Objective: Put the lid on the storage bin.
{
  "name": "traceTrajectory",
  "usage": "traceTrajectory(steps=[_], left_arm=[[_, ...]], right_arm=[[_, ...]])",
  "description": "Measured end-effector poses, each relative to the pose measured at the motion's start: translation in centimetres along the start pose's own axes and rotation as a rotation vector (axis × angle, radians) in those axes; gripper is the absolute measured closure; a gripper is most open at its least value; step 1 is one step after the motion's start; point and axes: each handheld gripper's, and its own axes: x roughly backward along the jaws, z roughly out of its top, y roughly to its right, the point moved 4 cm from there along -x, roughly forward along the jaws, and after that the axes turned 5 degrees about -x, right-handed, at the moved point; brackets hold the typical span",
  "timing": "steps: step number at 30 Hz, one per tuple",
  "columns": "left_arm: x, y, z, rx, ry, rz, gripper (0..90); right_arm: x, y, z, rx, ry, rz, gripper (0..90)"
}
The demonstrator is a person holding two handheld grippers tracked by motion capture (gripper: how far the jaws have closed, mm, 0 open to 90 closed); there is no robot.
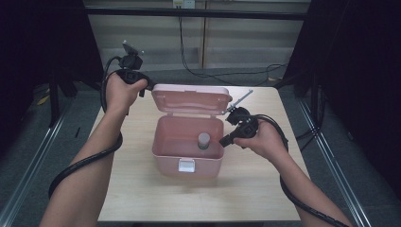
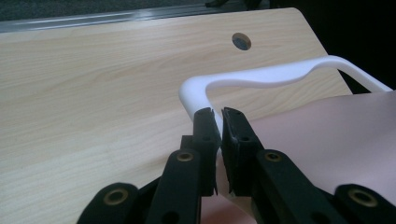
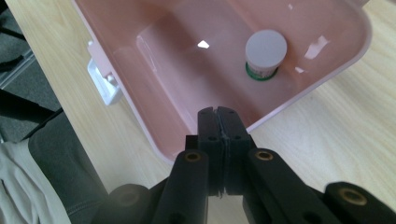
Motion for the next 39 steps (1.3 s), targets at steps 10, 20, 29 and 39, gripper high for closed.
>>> traceTrajectory(steps=[10, 20, 29, 39], left_arm=[[-0.3, 0.2, -0.7, -0.003, -0.008, -0.006, 84.0], [-0.7, 0.0, -1.3, -0.004, -0.023, -0.013, 83.8], [-0.7, -0.1, -1.6, -0.001, -0.026, -0.013, 83.8], [-0.8, -0.2, -2.1, -0.004, -0.029, -0.02, 84.1]], right_arm=[[0.9, 0.7, 0.2, -0.026, 0.033, -0.015, 90.0], [1.3, 0.9, 0.8, -0.032, 0.058, -0.024, 90.0], [1.8, 0.9, 1.2, -0.022, 0.064, -0.029, 90.0], [1.9, 0.6, 1.9, -0.017, 0.059, -0.031, 90.0]])
